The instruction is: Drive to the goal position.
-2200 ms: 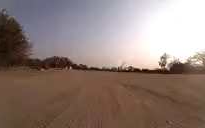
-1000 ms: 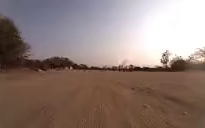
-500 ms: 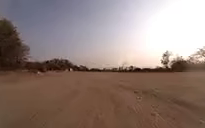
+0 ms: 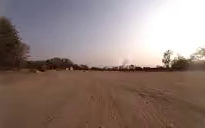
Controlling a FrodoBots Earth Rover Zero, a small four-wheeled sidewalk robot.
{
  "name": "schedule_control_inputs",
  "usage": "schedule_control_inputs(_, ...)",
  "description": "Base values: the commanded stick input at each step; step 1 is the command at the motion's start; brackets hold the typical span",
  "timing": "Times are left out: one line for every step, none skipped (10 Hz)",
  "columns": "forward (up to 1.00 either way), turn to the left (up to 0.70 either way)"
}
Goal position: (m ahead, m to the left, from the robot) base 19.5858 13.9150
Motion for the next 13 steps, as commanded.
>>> schedule_control_inputs(0.7,0.0)
schedule_control_inputs(0.7,0.0)
schedule_control_inputs(0.7,0.0)
schedule_control_inputs(0.7,0.0)
schedule_control_inputs(0.7,0.0)
schedule_control_inputs(0.7,0.0)
schedule_control_inputs(0.7,0.0)
schedule_control_inputs(0.7,0.0)
schedule_control_inputs(0.7,0.0)
schedule_control_inputs(0.7,0.0)
schedule_control_inputs(0.7,0.0)
schedule_control_inputs(0.7,0.0)
schedule_control_inputs(0.7,0.0)
